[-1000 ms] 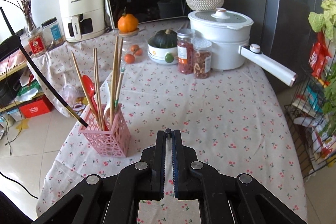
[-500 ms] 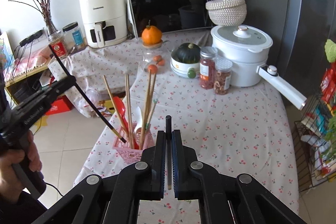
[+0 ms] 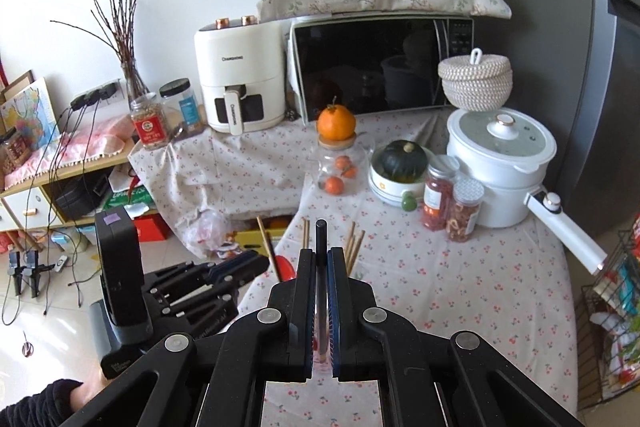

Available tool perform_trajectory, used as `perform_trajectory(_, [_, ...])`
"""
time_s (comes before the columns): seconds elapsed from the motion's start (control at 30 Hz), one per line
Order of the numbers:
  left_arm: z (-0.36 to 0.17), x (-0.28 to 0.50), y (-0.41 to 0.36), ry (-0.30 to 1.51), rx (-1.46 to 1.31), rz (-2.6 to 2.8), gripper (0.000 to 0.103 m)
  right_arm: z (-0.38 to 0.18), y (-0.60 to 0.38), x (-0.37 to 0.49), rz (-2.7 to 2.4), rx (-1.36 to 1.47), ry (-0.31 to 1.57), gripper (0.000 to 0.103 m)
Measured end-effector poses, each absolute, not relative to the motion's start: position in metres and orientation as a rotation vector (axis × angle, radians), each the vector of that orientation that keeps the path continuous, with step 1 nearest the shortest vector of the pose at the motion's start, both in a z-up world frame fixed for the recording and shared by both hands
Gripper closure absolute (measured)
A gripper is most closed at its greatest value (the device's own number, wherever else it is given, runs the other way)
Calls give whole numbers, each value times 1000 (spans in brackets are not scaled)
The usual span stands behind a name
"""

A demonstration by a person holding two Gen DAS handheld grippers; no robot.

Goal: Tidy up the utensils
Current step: 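Lower the black chopstick into the pink holder and open both tools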

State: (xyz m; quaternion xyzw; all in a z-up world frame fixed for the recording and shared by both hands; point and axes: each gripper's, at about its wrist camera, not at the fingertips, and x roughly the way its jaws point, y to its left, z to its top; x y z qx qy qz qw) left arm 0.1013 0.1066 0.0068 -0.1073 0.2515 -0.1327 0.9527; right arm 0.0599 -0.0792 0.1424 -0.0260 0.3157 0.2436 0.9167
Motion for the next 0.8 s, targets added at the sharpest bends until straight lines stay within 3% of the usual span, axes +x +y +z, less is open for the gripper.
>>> perform_trajectory(0.03, [10,98,109,497,-230,-267,56,142,-77,63,503,-51,649,99])
perform_trajectory(0.07, [12,96,112,486,-245,-263,51,140,-73,66,505,-49,650,99])
perform_trajectory(0.43, [9,90,138,603,-255,-157,50,107,-50,107,499,-16,718,99])
perform_trajectory(0.63, [4,91,140,638,-254,-161,45,84,-43,126,499,5,780,98])
perform_trajectory(0.73, [3,92,138,645,-248,-166,38,82,-45,126,498,26,769,91])
perform_trajectory(0.8, [3,91,136,648,-239,-167,34,84,-51,124,494,41,757,77])
